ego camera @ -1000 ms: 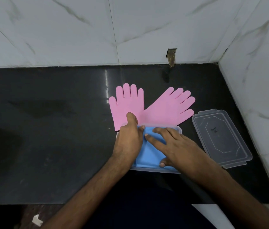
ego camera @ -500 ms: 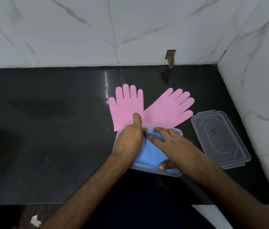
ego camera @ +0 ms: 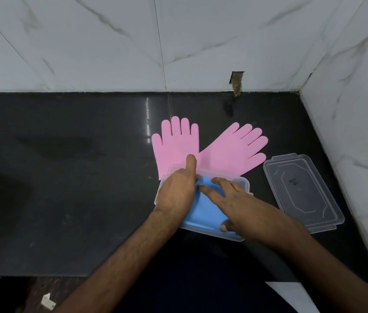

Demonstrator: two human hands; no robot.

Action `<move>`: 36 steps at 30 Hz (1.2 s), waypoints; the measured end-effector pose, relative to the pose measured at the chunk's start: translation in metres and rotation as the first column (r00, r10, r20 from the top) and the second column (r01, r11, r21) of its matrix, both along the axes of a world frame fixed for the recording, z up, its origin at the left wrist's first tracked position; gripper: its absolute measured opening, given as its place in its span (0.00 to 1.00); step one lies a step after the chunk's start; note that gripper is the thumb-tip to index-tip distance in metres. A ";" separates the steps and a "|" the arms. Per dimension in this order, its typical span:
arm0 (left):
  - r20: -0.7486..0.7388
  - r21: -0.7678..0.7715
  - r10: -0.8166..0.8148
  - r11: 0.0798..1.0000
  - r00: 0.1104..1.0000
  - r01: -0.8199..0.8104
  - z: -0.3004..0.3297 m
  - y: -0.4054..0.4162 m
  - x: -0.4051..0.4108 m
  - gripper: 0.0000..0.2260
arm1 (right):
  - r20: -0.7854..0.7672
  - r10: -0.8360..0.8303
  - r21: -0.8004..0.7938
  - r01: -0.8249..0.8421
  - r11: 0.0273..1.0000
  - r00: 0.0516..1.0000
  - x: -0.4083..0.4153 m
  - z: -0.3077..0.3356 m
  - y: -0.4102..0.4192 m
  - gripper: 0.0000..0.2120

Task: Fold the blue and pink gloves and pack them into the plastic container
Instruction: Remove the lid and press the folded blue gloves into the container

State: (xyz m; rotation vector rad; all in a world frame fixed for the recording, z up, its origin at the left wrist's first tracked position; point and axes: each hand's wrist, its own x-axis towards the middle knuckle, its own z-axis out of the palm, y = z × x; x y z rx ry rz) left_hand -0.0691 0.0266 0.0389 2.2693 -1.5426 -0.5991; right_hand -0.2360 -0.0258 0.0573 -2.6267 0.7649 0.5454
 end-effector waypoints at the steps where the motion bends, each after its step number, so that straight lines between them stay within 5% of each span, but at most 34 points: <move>1: 0.016 -0.004 -0.006 1.000 1.000 0.006 -0.001 0.002 -0.002 0.11 | -0.017 0.001 0.014 -0.001 1.000 1.000 0.002 0.000 -0.003 0.52; 8: -0.065 -0.024 0.068 0.997 0.996 -0.069 -0.003 -0.013 0.001 0.09 | -0.117 -0.003 -0.077 -0.006 0.997 0.993 0.013 -0.005 -0.005 0.57; 11: -0.215 -0.008 0.081 0.996 0.973 -0.085 -0.008 -0.003 -0.003 0.16 | -0.143 -0.004 -0.102 -0.010 0.995 0.990 0.016 -0.005 0.000 0.57; 15: -0.232 0.023 0.089 0.996 0.969 -0.086 -0.011 -0.001 -0.002 0.30 | -0.179 0.003 -0.191 -0.038 0.981 0.984 0.019 -0.007 0.010 0.55; 19: -0.231 0.003 0.116 0.993 0.966 -0.118 -0.007 -0.003 -0.002 0.31 | -0.221 -0.028 -0.172 -0.011 0.985 0.975 0.025 -0.010 0.013 0.56; 24: -0.139 -0.012 0.089 0.996 0.986 -0.092 -0.005 -0.004 -0.003 0.28 | -0.238 -0.075 -0.134 0.044 0.990 0.968 0.032 -0.016 0.017 0.55; 32: 0.332 -0.106 -0.066 0.989 0.941 0.107 0.017 0.009 0.007 0.11 | -0.169 -0.109 -0.103 0.093 0.990 0.980 0.029 -0.015 0.021 0.55; 36: 0.107 -0.032 -0.222 0.974 0.969 0.226 0.035 0.014 0.026 0.07 | -0.155 -0.049 -0.021 0.046 0.999 0.987 0.025 -0.010 0.021 0.49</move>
